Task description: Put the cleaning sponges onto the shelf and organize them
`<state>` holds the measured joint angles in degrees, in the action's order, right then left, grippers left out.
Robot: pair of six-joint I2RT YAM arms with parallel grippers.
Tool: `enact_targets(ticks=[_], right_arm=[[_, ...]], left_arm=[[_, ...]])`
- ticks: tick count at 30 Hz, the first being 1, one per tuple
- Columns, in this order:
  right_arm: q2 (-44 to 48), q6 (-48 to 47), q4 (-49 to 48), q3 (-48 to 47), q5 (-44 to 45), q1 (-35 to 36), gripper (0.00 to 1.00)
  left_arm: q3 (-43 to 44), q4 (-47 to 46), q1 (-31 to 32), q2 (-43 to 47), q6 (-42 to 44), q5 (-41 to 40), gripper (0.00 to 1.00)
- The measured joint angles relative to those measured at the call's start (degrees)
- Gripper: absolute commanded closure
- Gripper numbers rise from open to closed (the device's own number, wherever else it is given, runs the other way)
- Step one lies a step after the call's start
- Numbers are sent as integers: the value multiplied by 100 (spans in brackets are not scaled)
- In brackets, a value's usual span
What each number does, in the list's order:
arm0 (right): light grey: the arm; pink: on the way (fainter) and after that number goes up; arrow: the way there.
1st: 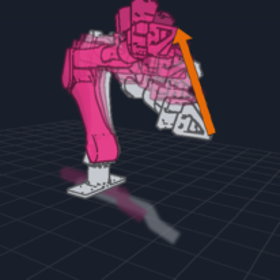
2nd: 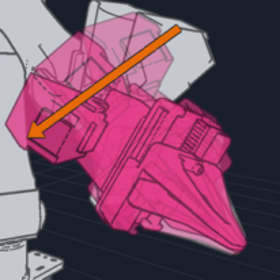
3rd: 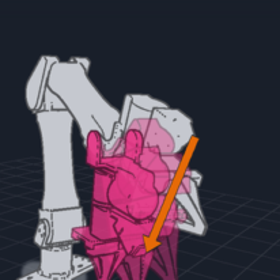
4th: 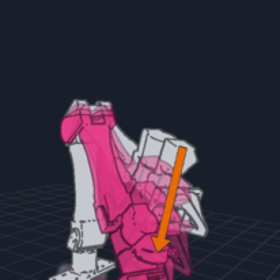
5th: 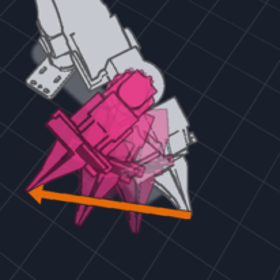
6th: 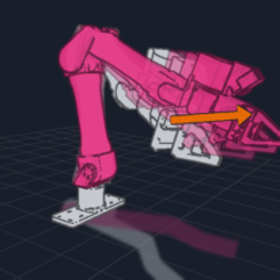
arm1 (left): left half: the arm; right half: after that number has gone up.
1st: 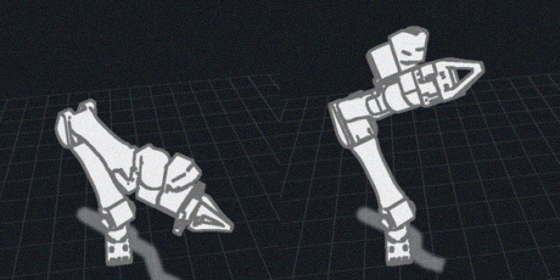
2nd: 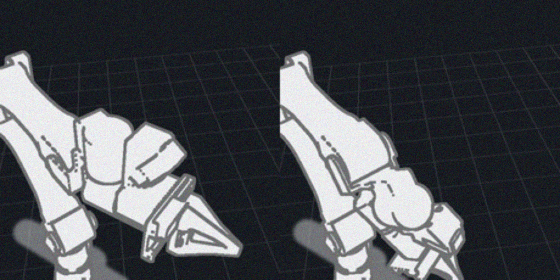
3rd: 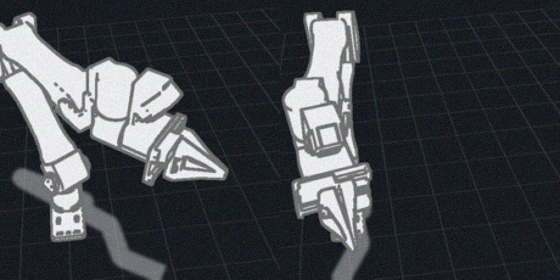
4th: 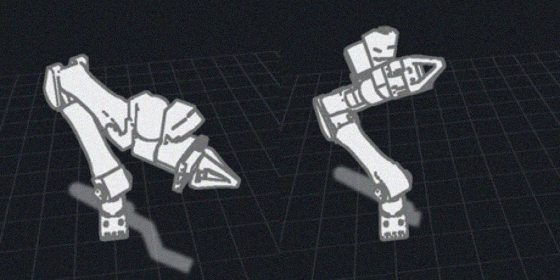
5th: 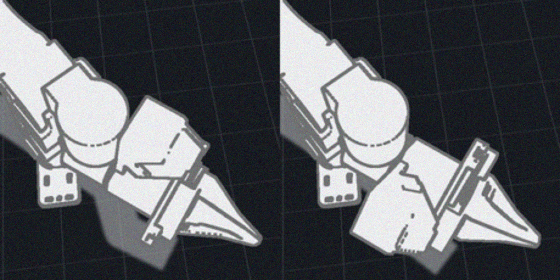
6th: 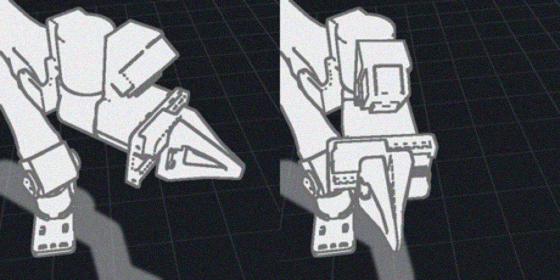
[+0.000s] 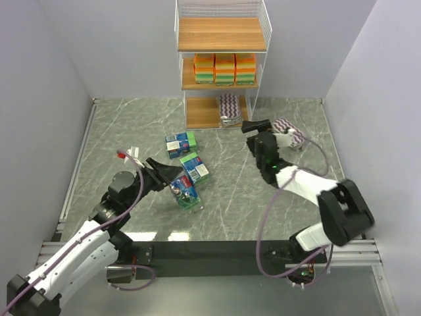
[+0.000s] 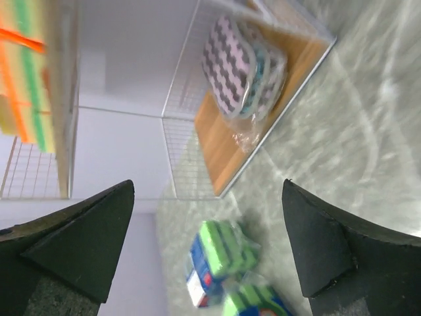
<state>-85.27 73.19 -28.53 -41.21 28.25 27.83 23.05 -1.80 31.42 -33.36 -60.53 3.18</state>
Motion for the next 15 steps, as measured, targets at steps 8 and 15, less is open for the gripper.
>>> enact_targets(ticks=[8,15], right_arm=[[474,-1357,1530,-61,-787,-2337,55],[-616,-2026,1923,-1222,-1386,-3373,100]], left_arm=[[-11,-586,-13,-887,-15,181,46],[15,-826,-13,-1123,-131,470,48]])
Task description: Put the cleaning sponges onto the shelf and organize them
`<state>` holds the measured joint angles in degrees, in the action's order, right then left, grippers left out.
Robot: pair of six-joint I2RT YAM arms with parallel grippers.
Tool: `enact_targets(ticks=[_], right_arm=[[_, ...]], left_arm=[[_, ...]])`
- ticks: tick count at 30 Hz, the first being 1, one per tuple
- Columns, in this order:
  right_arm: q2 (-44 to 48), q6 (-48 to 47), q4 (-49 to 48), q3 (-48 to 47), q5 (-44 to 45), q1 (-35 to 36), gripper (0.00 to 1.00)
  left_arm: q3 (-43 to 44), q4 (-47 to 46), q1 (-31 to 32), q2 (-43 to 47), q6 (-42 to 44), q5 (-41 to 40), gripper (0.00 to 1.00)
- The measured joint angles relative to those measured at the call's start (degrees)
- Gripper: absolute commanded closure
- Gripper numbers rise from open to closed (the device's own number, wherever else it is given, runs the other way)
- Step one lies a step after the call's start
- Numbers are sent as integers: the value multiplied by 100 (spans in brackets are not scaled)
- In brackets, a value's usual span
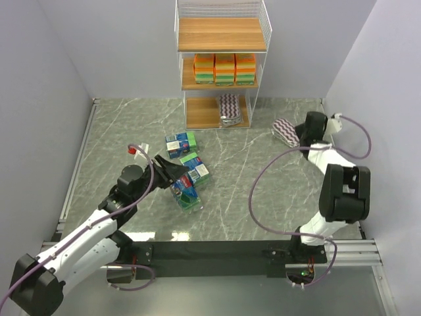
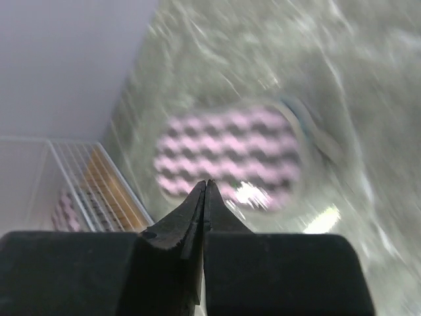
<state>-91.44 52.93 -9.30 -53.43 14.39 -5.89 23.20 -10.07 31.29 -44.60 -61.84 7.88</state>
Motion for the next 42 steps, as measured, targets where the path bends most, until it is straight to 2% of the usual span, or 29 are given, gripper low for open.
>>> enact_targets(ticks=[5,14,18,22,26,31,36,42], right_arm=[[-743,-334,221,-1335,-52,-166,100],[-3185,-857,1495,-4343,-496,-452,100],[-3906,-1051,2072,-4946,-813,-501,100],[-3985,-1132,2549,-4942,-1058,-503,100],[-3792,-1147,2627,-4669,-1436,-503,100],[-2824,-1126,2406,-3082,-1864,-411,100],[-1897,-1032,2103,-1631,-2358,-210,100],[-721,-905,1698,0,-2756,284,100]], left_arm=[[-85,-90,0,308,-133,50,48],[-111,24,0,527,-173,52,48],[-118,98,0,612,-197,50,48],[-177,131,2,715,-212,48,48],[-234,114,2,691,-232,48,48],[-332,-166,2,289,-291,72,48],[-426,-531,17,-474,-400,229,48],[-341,-1158,380,-1460,-402,286,50]])
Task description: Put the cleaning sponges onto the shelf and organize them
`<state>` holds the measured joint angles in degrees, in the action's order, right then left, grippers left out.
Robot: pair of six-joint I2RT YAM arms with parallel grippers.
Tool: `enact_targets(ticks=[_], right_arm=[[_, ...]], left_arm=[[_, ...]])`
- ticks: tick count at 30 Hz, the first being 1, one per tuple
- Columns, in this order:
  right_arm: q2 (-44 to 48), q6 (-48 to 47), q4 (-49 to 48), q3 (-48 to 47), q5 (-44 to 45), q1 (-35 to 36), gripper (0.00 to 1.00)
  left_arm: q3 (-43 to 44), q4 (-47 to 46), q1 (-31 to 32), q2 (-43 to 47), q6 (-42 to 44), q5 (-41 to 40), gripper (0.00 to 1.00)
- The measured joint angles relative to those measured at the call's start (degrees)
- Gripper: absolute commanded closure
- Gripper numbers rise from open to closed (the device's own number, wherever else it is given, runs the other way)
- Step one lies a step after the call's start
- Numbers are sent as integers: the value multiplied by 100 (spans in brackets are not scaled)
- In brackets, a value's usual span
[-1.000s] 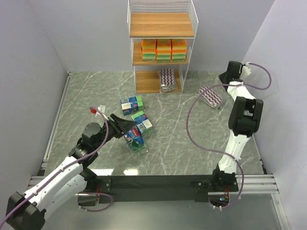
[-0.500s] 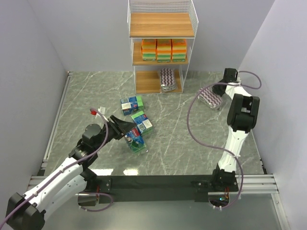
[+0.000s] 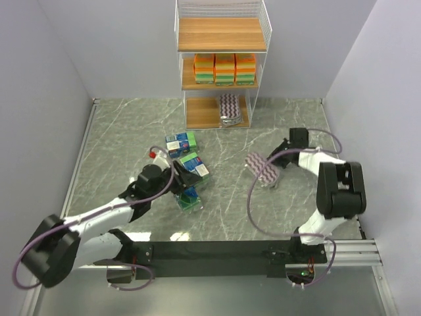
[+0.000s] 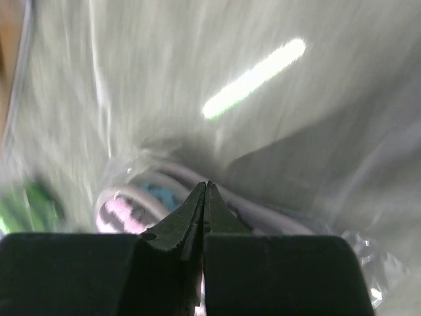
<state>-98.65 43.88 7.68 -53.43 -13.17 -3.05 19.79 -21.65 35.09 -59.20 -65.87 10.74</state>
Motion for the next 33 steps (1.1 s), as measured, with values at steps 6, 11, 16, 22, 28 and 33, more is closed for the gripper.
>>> enact_targets(ticks=[6,11,16,22,28,33], right_arm=[[1244,-17,-203,1027,-409,669,100],[1399,-466,-96,1178,-601,667,100],[1165,-1071,103,1049,-981,667,100],[1008,-1561,310,1036,-1296,667,100],[1008,-1751,389,1029,-1453,667,100],[1008,-1803,404,1029,-1478,667,100]], left_arm=[[876,-323,404,-1222,92,109,53],[2035,-236,575,-2365,520,560,54],[3545,680,614,-3493,1519,960,52],[5283,2238,597,-4603,2979,1078,50],[5560,3246,439,-4795,3875,1152,43],[5602,3412,334,-5042,4229,1537,38]])
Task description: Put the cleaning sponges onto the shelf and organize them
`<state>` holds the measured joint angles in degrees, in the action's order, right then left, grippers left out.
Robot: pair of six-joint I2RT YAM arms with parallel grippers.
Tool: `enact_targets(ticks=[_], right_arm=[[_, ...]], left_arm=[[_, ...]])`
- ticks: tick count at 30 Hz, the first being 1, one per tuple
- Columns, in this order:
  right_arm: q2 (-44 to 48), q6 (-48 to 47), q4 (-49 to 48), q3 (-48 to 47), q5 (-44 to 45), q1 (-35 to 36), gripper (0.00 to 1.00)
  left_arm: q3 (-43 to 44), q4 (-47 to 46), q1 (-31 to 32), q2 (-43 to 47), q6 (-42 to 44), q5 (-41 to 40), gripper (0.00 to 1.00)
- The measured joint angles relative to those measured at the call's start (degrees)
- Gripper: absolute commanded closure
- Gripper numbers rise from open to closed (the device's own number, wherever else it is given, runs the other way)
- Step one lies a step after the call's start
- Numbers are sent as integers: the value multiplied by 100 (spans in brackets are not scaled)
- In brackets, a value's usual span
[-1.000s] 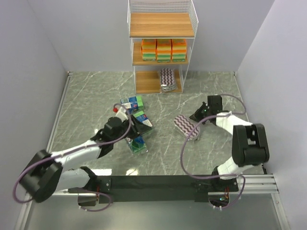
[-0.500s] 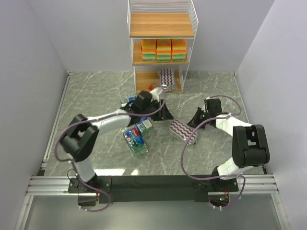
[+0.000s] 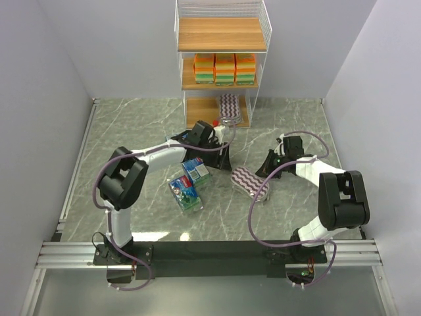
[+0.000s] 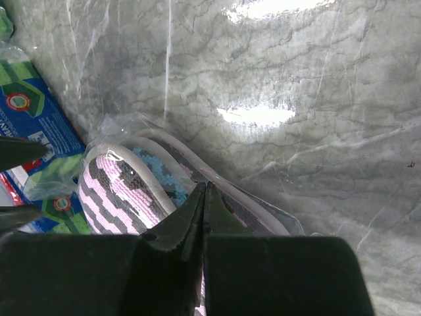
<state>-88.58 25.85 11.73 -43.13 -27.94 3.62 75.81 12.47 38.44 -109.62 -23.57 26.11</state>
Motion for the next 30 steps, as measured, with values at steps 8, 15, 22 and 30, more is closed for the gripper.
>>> enact_targets(ticks=[8,15,22,30], right_arm=[[0,-2,9,-2,-2,0,100],[0,-2,17,-4,7,24,100],[0,0,20,-4,13,83,100],[0,2,33,-4,48,103,100]], left_arm=[[42,-138,7,-422,87,883,36],[92,-411,7,-579,-15,1255,34],[216,-490,44,-702,-74,1198,38],[468,-407,155,-964,-66,1064,88]])
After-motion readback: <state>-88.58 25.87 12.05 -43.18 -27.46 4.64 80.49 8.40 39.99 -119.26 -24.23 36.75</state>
